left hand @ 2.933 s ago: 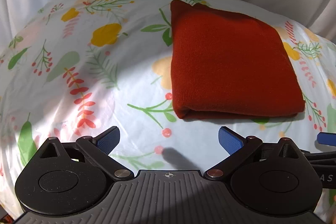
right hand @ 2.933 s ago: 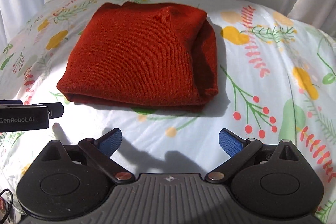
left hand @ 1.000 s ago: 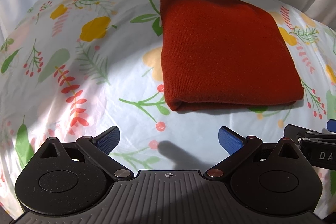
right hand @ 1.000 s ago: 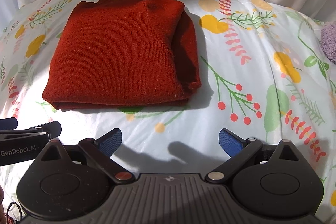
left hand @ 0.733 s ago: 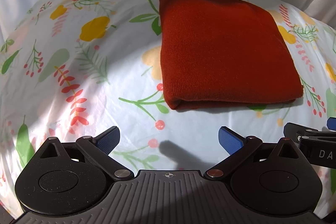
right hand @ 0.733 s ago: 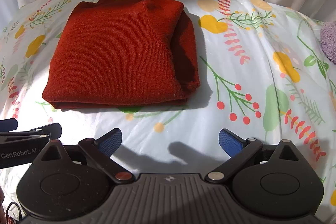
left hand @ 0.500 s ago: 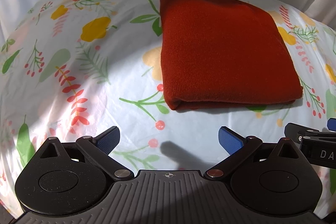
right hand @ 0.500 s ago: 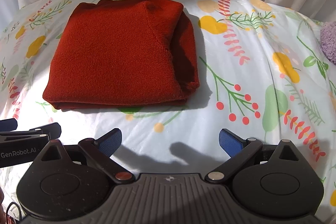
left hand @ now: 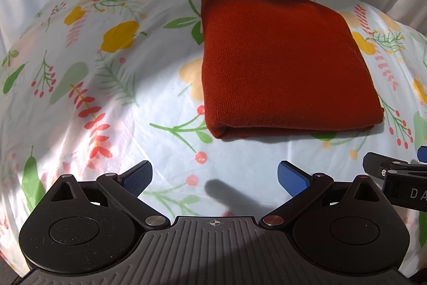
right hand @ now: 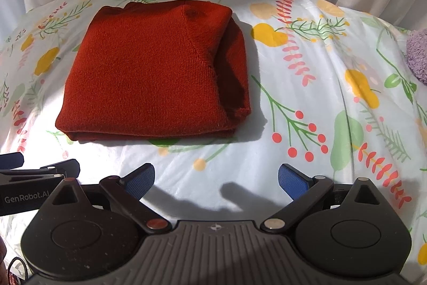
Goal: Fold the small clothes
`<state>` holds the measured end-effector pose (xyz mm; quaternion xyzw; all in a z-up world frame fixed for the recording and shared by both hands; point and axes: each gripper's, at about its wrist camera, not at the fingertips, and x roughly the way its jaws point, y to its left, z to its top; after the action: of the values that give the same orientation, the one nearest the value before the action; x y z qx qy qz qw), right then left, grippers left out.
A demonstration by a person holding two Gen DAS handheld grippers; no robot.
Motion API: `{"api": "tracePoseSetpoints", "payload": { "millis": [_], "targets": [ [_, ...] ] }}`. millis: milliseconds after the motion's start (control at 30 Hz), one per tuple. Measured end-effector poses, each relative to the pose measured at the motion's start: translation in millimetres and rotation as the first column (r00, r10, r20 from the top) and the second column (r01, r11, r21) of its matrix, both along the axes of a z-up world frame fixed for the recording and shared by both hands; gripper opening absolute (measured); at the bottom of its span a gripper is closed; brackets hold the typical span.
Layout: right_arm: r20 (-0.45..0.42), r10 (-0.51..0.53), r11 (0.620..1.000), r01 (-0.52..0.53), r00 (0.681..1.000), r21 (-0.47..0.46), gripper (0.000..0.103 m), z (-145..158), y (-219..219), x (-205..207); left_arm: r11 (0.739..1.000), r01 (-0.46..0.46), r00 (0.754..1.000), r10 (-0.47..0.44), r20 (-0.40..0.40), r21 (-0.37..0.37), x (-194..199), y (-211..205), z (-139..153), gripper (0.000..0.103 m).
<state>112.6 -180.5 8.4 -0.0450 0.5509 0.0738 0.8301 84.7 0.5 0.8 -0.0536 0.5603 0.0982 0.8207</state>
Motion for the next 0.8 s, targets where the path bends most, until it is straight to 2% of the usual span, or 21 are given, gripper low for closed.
{"api": "tracePoseSetpoints", "payload": {
  "millis": [800],
  "targets": [
    [0.002,-0.002,1.000,0.002,1.000,-0.003,0.099,1.5,0.1,1.0,1.000,0.004,1.000,-0.004,-0.001,-0.006,1.3,0.2,2.2,0.102]
  ]
}}
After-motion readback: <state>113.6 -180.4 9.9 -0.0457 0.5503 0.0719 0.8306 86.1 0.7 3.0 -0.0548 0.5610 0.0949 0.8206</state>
